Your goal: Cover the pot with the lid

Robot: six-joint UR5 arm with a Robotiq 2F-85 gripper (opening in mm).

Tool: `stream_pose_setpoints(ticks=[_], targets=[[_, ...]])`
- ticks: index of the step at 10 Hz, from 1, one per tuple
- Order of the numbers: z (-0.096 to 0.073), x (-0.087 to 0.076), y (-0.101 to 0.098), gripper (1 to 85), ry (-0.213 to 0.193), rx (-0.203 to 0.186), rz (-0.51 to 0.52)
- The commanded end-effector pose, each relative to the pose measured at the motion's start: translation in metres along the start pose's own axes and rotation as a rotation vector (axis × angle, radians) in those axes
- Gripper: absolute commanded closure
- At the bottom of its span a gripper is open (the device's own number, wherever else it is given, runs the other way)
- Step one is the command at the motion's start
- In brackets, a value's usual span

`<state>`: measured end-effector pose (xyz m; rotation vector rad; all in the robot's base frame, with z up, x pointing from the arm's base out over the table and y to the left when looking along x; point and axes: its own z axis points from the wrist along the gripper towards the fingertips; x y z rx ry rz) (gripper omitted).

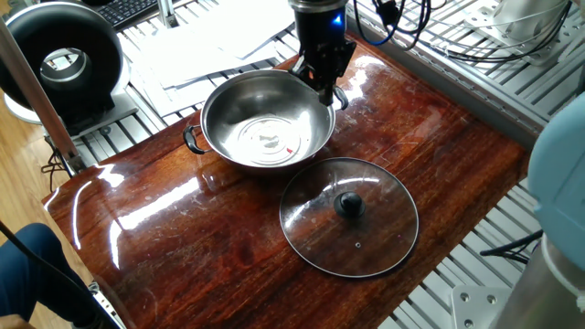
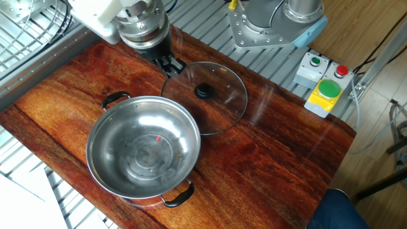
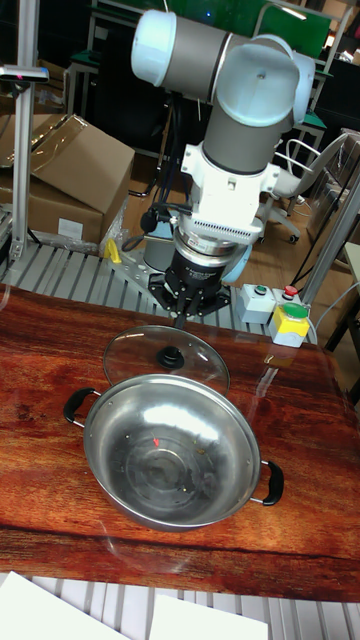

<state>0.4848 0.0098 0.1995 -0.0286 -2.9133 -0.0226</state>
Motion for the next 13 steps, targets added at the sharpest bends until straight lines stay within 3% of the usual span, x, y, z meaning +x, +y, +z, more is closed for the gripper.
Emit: stream_pose_setpoints(ticks=[1,3,6,9,11,13], targets=[[-0.009,-0.004,0.007,84.3,-0.049,-0.035,0.024],[-0.015,-0.002,0.019,84.3,-0.111,-0.079,0.026],[0.007,0.022,0.036,84.3,-0.143,-0.084,-0.067],[0.022,0.039,0.035,84.3,-0.161,-0.036,-0.132],[0.026,0.046,0.034,84.3,-0.139,-0.031,-0.163],[0.026,0.044,0.031,84.3,-0.146,-0.015,-0.19]])
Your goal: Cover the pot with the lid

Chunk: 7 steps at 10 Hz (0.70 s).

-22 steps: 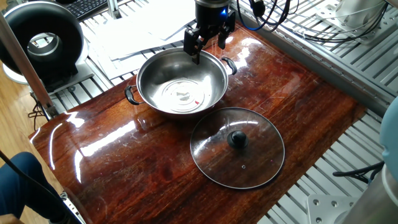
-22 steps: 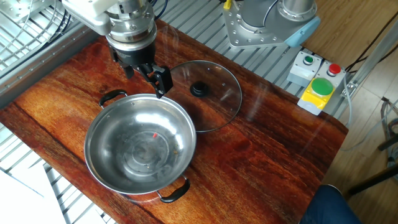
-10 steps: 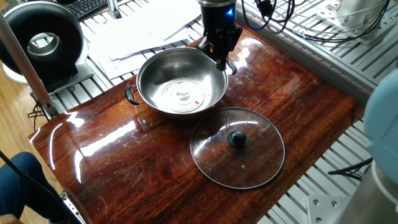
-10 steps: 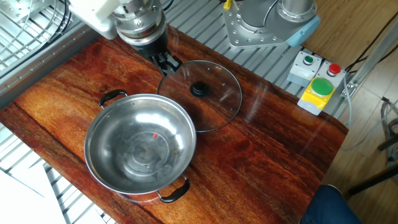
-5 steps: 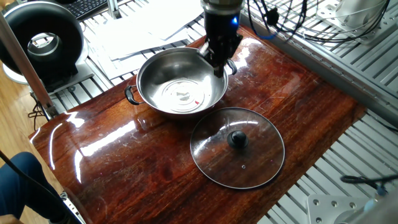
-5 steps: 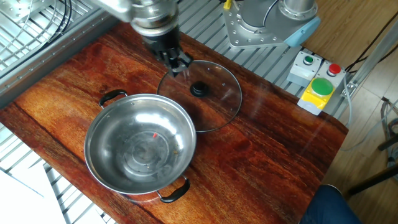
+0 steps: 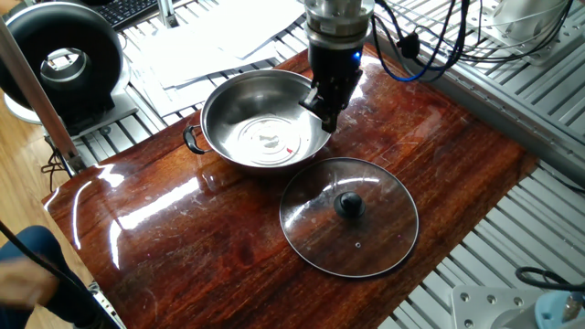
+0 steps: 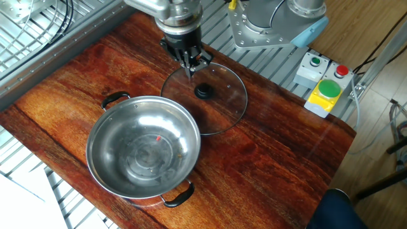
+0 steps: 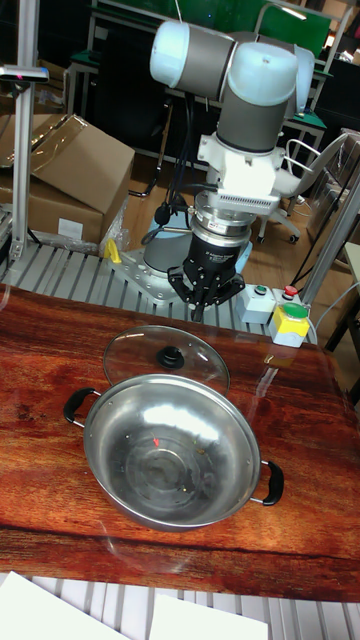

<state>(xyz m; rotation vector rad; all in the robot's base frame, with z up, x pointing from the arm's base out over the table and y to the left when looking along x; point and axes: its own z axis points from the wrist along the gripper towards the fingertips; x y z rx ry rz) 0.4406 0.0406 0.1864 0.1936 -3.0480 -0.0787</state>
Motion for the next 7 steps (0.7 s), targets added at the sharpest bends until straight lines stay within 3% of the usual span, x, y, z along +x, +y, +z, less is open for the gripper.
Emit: stream_pose_setpoints(ticks=[1,3,6,7], targets=[[0.002,0.004,0.001,84.3,-0.007,0.005,-0.051],[0.001,0.003,-0.002,84.3,-0.008,0.016,-0.081],[0.001,0.022,0.003,84.3,0.063,-0.004,-0.092],[0.001,0.012,-0.011,84.3,0.028,0.052,-0.106]])
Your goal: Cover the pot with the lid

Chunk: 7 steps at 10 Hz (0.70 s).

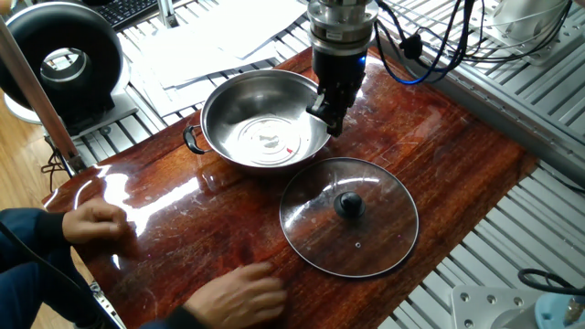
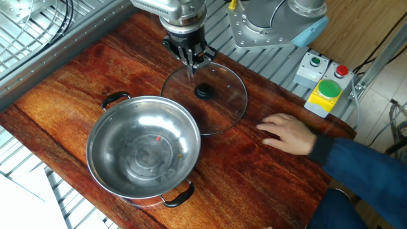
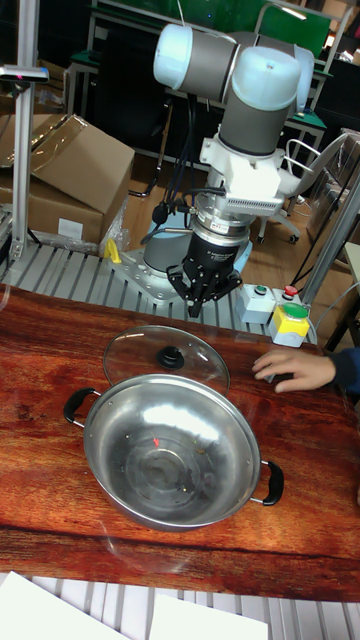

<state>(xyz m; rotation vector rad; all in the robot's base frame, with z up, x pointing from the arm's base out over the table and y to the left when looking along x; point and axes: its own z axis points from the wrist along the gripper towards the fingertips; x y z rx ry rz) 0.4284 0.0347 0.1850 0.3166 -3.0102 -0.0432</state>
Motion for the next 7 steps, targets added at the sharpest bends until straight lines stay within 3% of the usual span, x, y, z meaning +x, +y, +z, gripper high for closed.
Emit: stream_pose_setpoints(ticks=[1,4,7], targets=[[-0.002,0.0,-0.018,84.3,-0.003,0.068,-0.013],[-0.001,-0.004,0.006,84.3,-0.017,-0.025,0.078],[0.002,0.007,0.02,84.3,0.032,-0.069,0.105]])
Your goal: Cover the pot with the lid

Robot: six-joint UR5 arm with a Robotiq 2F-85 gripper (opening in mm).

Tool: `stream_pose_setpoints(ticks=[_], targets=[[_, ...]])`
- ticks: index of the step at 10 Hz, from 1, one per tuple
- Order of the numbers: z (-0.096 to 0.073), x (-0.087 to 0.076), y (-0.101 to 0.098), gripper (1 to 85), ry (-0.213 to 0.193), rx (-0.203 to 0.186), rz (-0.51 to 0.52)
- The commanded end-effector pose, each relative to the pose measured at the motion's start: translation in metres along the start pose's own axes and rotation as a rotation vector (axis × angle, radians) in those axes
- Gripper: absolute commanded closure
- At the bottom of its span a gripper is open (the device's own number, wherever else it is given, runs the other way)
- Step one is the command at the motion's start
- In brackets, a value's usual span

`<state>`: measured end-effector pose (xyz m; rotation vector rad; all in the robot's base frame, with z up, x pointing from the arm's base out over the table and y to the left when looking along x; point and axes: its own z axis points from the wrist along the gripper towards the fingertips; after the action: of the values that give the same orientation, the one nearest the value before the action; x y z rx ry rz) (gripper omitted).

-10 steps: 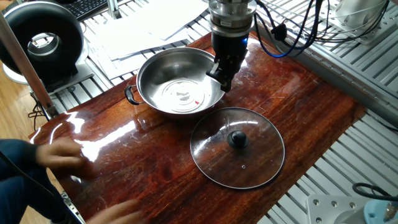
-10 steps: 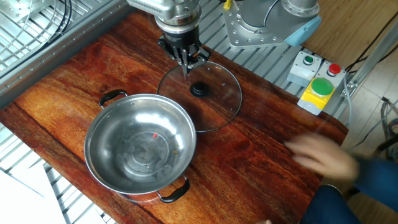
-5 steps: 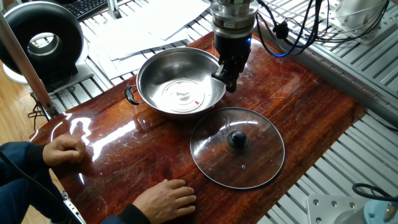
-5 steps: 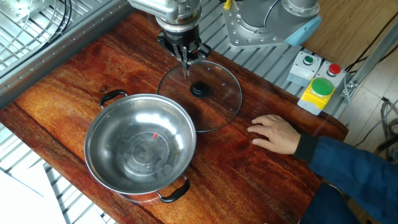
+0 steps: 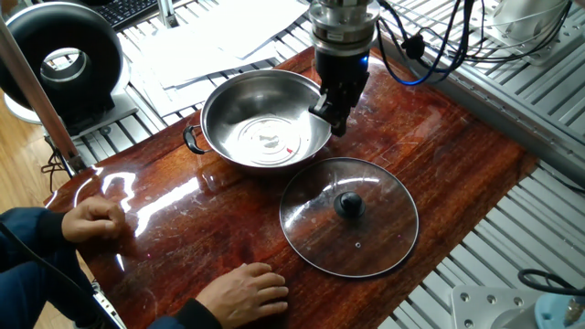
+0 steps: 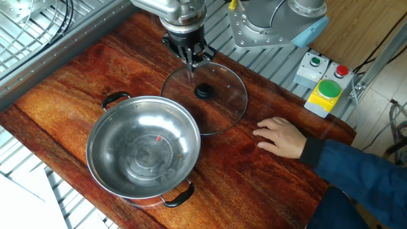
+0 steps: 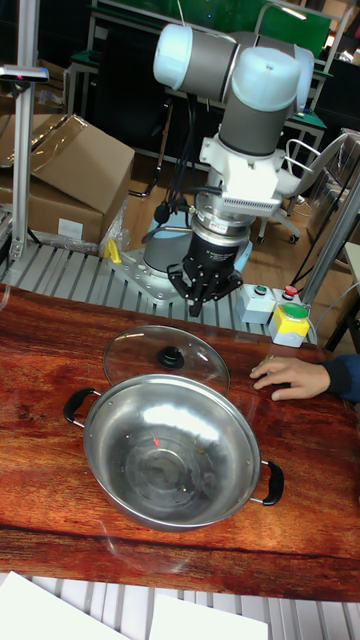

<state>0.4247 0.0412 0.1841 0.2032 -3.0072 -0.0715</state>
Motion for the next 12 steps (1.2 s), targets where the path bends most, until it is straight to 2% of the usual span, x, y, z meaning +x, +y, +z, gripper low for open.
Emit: stream_pose_setpoints(ticks=[1,2,3,4,5,6,8,12], targets=[[0.011,0.004,0.014,83.0,0.021,-0.042,0.051],[0.02,0.004,0.022,79.0,0.015,-0.065,0.055],[0.026,0.005,0.024,65.7,0.011,-0.07,0.036],[0.028,0.01,0.023,56.0,0.028,-0.073,0.0],[0.032,0.018,0.015,45.3,0.051,-0.057,-0.049],[0.038,0.021,0.007,41.3,0.058,-0.036,-0.072],[0.051,0.022,-0.004,41.0,0.047,0.001,-0.086],[0.065,0.031,-0.031,41.0,0.041,0.025,-0.173]])
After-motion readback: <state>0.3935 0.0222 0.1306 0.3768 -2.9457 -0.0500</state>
